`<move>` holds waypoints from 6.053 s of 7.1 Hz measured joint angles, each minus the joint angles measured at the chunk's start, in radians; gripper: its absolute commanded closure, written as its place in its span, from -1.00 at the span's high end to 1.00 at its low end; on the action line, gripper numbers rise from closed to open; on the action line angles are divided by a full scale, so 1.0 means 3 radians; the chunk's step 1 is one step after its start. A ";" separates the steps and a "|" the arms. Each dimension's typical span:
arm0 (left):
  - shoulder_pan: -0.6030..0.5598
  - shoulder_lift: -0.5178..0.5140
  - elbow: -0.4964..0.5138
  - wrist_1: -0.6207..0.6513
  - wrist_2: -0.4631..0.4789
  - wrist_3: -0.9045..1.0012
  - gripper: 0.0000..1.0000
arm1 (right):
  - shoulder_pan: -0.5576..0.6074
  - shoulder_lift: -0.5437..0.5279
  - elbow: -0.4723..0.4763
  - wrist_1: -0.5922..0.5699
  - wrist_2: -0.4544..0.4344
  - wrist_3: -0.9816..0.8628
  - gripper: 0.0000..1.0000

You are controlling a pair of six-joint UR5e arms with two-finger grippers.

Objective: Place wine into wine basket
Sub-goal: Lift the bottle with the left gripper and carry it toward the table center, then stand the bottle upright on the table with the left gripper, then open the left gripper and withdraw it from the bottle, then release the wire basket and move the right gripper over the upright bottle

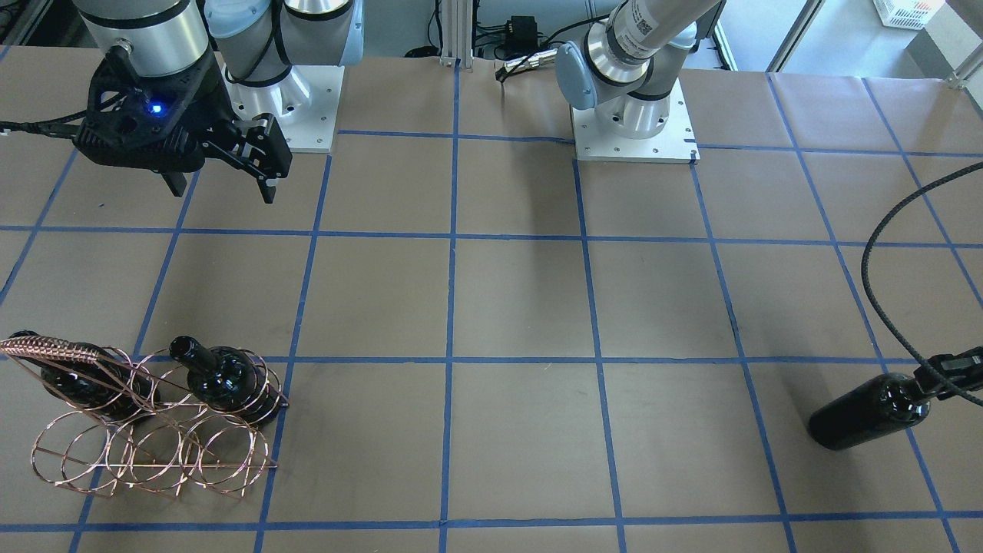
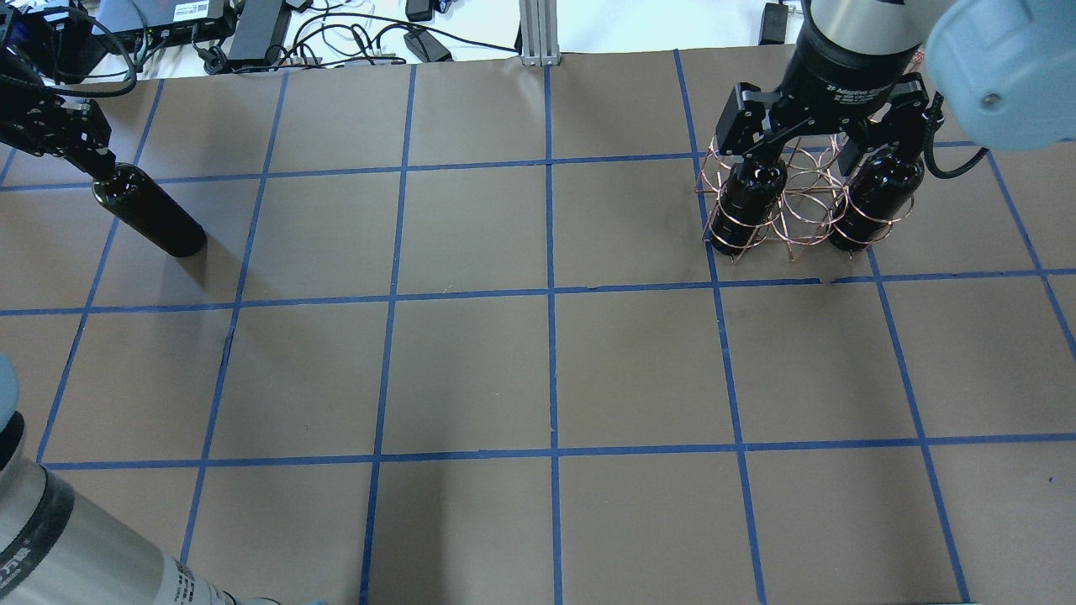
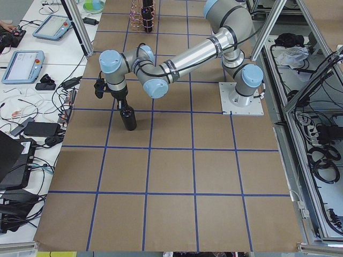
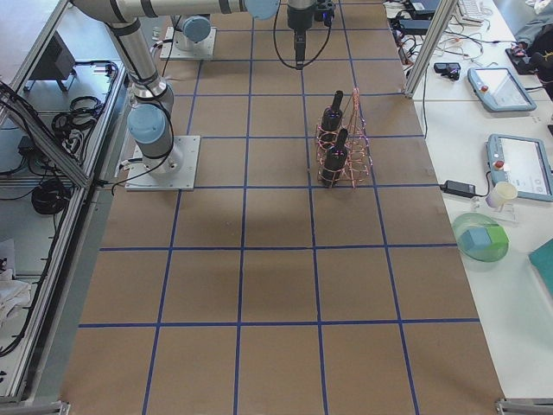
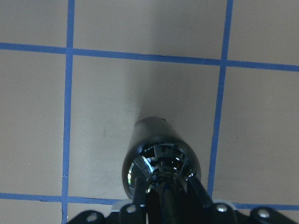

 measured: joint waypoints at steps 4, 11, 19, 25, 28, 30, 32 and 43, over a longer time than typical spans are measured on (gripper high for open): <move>-0.0531 0.0397 -0.0143 -0.0095 -0.0076 -0.0737 -1.00 | 0.0000 0.0000 0.0023 -0.0005 0.0005 0.0000 1.00; -0.1785 0.0955 -0.1022 0.0242 -0.0065 -0.2059 -1.00 | 0.0000 -0.0003 0.0026 -0.0005 0.0005 0.0000 1.00; -0.2278 0.1137 -0.1511 0.0302 -0.0075 -0.2366 -1.00 | 0.0000 -0.0003 0.0026 -0.0005 0.0005 0.0000 1.00; -0.2348 0.1102 -0.1517 0.0234 -0.0069 -0.2333 -1.00 | 0.0000 -0.0001 0.0026 -0.0005 0.0000 0.0000 1.00; -0.2352 0.1099 -0.1517 0.0152 -0.0075 -0.2338 1.00 | 0.0000 0.0000 0.0027 -0.0005 0.0000 0.0000 1.00; -0.2353 0.1142 -0.1475 -0.0112 -0.0079 -0.2354 1.00 | 0.0000 0.0000 0.0033 -0.0005 0.0000 0.0000 1.00; -0.2290 0.1207 -0.1233 -0.0308 -0.0052 -0.2361 1.00 | 0.0000 0.0000 0.0039 -0.0005 0.0003 0.0000 1.00; -0.1213 0.1357 -0.0762 -0.0677 0.0462 -0.1377 1.00 | 0.1047 0.0554 -0.0303 -0.0493 0.0140 0.1619 1.00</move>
